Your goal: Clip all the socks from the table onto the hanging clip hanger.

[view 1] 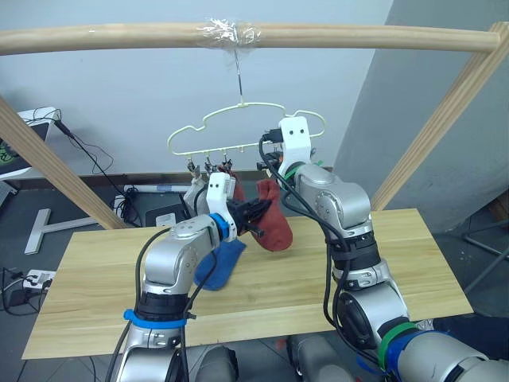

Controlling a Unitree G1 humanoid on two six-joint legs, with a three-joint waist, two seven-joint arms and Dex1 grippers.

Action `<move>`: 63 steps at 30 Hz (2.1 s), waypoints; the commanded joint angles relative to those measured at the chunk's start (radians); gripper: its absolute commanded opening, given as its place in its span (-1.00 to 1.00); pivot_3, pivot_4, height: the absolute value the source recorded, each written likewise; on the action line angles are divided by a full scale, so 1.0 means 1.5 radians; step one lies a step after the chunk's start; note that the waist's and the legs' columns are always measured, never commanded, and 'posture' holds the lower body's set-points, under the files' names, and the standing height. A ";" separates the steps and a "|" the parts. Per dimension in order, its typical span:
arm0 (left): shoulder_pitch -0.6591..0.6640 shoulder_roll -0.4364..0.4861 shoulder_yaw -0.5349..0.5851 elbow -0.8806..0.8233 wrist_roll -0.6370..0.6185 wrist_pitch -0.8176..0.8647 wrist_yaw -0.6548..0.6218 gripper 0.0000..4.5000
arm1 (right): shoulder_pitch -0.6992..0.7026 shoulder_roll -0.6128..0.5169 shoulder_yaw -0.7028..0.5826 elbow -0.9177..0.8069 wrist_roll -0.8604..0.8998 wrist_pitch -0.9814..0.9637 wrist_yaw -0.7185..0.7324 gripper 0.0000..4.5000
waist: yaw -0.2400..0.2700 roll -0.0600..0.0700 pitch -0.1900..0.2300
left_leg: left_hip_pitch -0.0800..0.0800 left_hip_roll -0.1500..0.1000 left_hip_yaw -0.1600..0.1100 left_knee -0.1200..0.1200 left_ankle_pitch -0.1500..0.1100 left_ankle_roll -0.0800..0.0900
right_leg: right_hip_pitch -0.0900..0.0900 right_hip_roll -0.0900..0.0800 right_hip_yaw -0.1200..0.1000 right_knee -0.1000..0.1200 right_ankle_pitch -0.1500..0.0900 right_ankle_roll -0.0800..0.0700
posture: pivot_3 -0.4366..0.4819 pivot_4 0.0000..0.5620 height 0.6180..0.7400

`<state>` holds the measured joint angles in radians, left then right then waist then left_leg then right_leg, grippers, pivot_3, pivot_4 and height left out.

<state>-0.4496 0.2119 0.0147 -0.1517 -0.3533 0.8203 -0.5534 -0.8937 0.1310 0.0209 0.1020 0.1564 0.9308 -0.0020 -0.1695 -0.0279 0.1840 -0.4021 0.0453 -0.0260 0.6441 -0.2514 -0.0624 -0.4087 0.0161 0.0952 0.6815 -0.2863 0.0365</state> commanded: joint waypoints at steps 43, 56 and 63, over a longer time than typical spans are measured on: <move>-0.044 -0.003 0.025 0.063 -0.062 -0.034 0.030 -0.99 | -0.012 0.013 0.003 -0.044 0.009 0.006 -0.003 -0.97 | -0.001 0.000 0.000 | 0.000 0.000 0.000 0.000 0.000 0.000 | 0.000 0.000 0.000 0.000 0.000 0.000 | -0.44 -0.41 1.00; -0.065 -0.016 0.035 0.077 -0.076 -0.036 0.038 -0.99 | -0.009 0.012 0.002 -0.048 0.009 0.012 -0.005 -0.97 | -0.002 0.000 0.000 | 0.000 0.000 0.000 0.000 0.000 0.000 | 0.000 0.000 0.000 0.000 0.000 0.000 | -0.46 -0.39 1.00; -0.062 -0.012 0.035 0.076 -0.082 -0.036 0.042 -1.00 | -0.010 0.013 0.002 -0.048 0.014 0.027 -0.002 -0.03 | -0.002 0.000 0.000 | 0.000 0.000 0.000 0.000 0.000 0.000 | 0.000 0.000 0.000 0.000 0.000 0.000 | -0.46 -0.39 1.00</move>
<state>-0.5247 0.1930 0.0555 -0.0250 -0.4602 0.7799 -0.4910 -0.8937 0.1310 0.0229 0.0819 0.1701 0.9755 -0.0047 -0.1721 -0.0279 0.1840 -0.4022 0.0455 -0.0262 0.6439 -0.2514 -0.0624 -0.4089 0.0162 0.0951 0.6812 -0.2863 0.0366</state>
